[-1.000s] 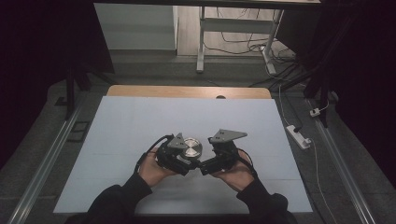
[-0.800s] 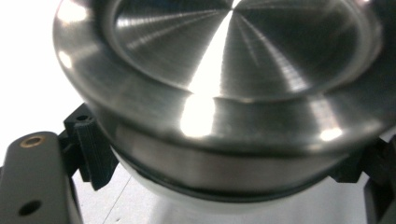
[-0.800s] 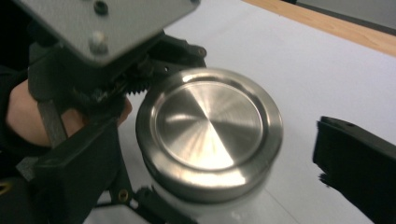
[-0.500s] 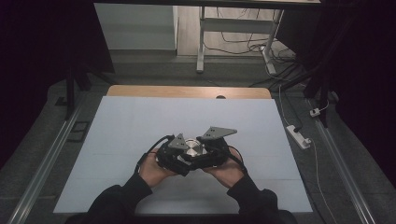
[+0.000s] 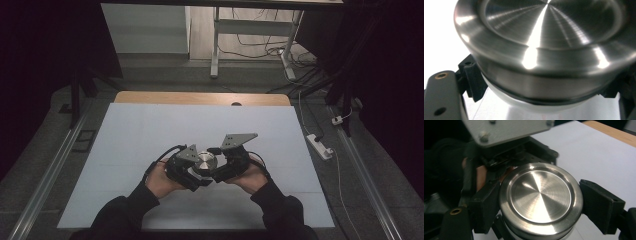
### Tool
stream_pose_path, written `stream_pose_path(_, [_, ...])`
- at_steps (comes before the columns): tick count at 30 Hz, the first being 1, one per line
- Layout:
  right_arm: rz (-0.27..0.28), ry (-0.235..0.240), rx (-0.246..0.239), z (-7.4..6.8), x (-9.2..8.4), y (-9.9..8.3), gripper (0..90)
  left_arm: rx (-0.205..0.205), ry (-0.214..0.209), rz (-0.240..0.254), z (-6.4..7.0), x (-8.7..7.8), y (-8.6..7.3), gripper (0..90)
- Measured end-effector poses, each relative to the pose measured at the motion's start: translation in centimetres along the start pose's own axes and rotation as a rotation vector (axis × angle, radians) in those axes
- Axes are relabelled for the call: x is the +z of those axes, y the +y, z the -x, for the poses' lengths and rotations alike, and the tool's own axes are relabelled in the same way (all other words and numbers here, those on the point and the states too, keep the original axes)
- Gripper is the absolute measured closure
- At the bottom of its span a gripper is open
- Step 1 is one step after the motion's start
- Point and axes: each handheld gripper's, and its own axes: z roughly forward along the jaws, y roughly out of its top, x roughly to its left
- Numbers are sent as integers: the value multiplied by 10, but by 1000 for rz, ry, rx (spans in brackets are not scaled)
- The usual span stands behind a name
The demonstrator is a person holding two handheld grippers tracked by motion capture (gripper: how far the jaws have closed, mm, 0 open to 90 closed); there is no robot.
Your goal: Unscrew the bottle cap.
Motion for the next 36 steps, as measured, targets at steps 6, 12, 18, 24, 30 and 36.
stream_pose_path(6, [-5,110,-1,8,-4,-4,112,17,-15,0,4,2,2,155])
stream_pose_path(12, [-54,-67,73,-4,-6,4,24,-33,55,-7,0,1,1,155])
stream_pose_path(18, [-40,-219,96,-18,1,7,69,-61,101,-16,0,2,1,155])
stream_pose_path(24, [-17,-260,100,-27,7,9,143,-60,98,-14,1,2,2,155])
stream_pose_path(30, [-21,-255,87,-26,6,8,196,-43,59,-10,1,1,1,155])
stream_pose_path(36, [-20,-116,25,-17,-2,6,197,-10,-4,11,2,0,1,155])
